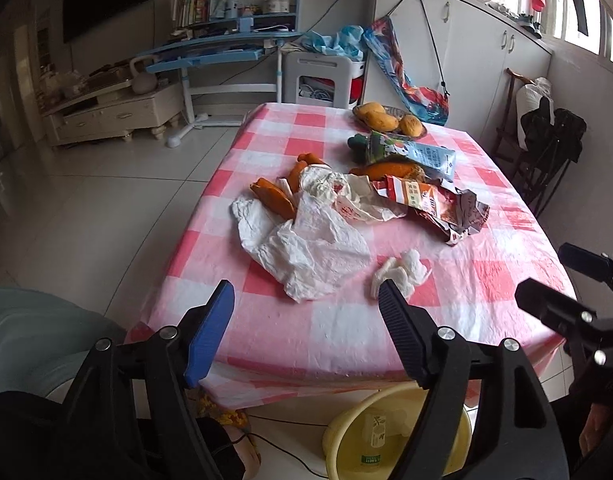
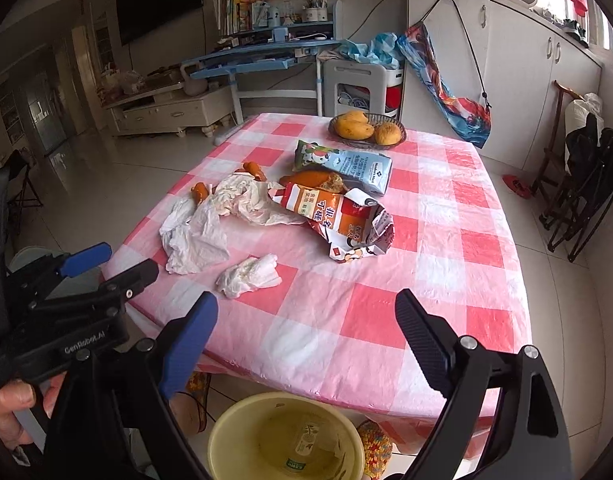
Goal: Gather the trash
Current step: 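Move the right gripper to the crumpled white tissue and grasp it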
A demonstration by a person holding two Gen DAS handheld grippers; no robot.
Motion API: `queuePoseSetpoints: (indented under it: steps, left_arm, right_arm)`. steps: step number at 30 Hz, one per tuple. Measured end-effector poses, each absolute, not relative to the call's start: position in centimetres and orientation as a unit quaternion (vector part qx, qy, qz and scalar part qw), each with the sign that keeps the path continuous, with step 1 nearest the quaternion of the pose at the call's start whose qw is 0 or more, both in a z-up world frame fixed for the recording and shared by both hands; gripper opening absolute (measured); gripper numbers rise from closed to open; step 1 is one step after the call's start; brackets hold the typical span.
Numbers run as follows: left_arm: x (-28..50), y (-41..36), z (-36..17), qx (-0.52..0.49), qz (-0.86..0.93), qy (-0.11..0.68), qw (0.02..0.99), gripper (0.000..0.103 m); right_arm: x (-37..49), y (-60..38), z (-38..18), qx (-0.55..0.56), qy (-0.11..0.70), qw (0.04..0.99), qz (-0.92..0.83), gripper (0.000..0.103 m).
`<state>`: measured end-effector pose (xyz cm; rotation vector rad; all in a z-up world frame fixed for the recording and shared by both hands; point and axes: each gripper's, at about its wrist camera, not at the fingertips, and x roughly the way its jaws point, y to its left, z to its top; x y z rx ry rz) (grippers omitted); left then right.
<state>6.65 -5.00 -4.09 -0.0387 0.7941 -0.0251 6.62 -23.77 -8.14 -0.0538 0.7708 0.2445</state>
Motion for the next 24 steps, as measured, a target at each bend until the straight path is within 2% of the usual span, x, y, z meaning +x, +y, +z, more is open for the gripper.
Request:
queuePoseSetpoints:
  steps: [8,15,24]
  left_arm:
    - [9.1,-4.8,-2.5,-0.016,0.005,0.363,0.931,0.075]
    - [9.9,-2.2,-5.3,-0.06,0.043,0.394,0.916,0.075]
    - [10.3,-1.4,-6.4,-0.079,0.051,0.409,0.908,0.075]
  right_arm:
    - [7.1,-23.1,-8.5,-0.021,0.375,0.917,0.134,0.086]
    - [7.9,-23.0,-9.5,-0.008,0.386,0.911,0.144,0.086]
    - [8.6,-22.3,-10.7,0.004,0.402,0.902,0.158,0.086]
